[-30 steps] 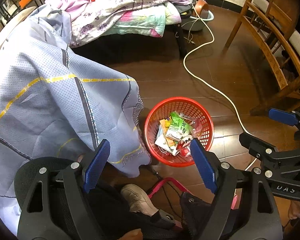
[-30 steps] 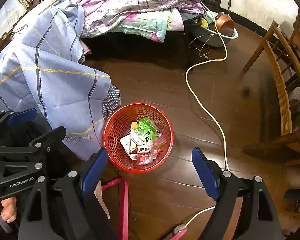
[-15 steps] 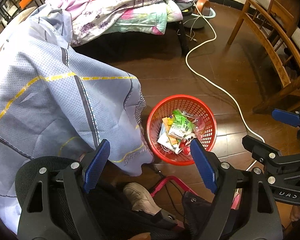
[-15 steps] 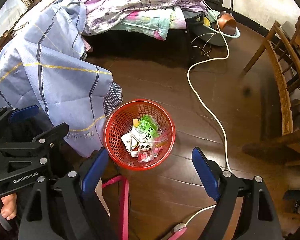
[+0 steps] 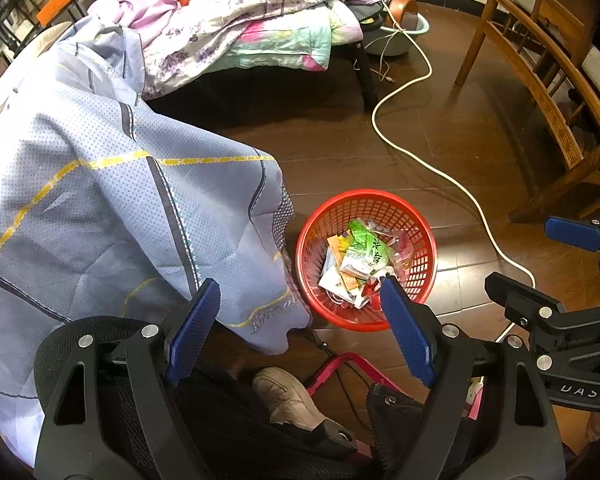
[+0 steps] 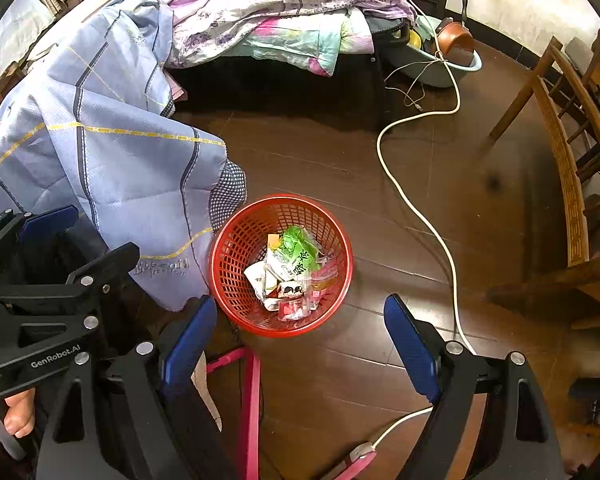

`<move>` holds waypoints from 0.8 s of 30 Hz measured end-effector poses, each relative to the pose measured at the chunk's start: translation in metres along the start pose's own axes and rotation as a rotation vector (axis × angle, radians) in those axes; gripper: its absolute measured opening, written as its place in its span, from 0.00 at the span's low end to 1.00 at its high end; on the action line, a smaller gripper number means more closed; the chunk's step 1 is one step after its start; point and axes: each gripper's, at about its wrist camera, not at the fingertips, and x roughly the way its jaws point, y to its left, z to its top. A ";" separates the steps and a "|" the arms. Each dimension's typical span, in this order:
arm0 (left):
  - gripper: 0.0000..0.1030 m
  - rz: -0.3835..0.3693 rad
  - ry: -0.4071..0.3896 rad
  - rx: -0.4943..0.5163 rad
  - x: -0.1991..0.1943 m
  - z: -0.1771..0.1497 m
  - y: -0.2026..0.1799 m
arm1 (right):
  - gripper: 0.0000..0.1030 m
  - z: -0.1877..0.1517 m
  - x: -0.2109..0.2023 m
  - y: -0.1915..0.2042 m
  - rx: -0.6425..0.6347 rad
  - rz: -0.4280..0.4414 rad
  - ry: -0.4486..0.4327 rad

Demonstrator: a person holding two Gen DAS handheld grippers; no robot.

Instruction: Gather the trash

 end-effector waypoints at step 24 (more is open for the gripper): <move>0.77 0.010 -0.001 0.006 0.000 0.000 -0.002 | 0.82 -0.001 0.001 0.000 0.001 0.002 0.002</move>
